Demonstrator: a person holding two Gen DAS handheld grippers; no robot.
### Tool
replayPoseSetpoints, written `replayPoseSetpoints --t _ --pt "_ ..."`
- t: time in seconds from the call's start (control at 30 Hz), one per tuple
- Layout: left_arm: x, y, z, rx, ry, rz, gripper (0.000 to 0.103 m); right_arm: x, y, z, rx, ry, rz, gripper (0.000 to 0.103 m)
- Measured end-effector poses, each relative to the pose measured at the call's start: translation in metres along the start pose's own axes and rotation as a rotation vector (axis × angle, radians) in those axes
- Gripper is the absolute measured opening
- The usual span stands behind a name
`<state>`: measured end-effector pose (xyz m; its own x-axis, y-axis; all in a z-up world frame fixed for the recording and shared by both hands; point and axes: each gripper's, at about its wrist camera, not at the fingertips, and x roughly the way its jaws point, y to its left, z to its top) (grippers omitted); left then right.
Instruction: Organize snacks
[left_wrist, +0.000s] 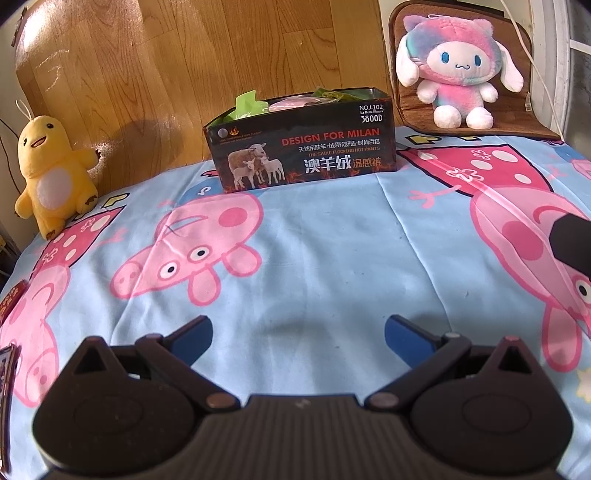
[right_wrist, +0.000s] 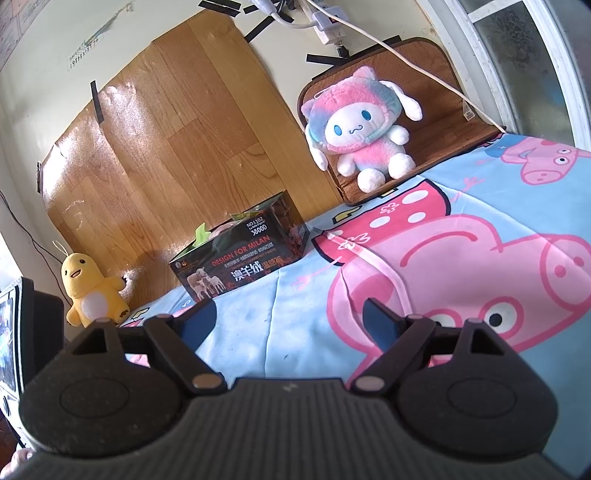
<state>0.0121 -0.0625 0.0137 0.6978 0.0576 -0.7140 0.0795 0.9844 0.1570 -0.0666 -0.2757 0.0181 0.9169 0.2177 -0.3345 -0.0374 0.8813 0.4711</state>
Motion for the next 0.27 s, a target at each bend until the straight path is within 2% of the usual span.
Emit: replayPoseSetpoints --t 0.27 --pt "-0.0038 0.0002 -0.0013 -0.011 -0.009 -0.036 0.103 0.0013 0.0004 -0.0007 -0.004 0.002 0.001 0.088"
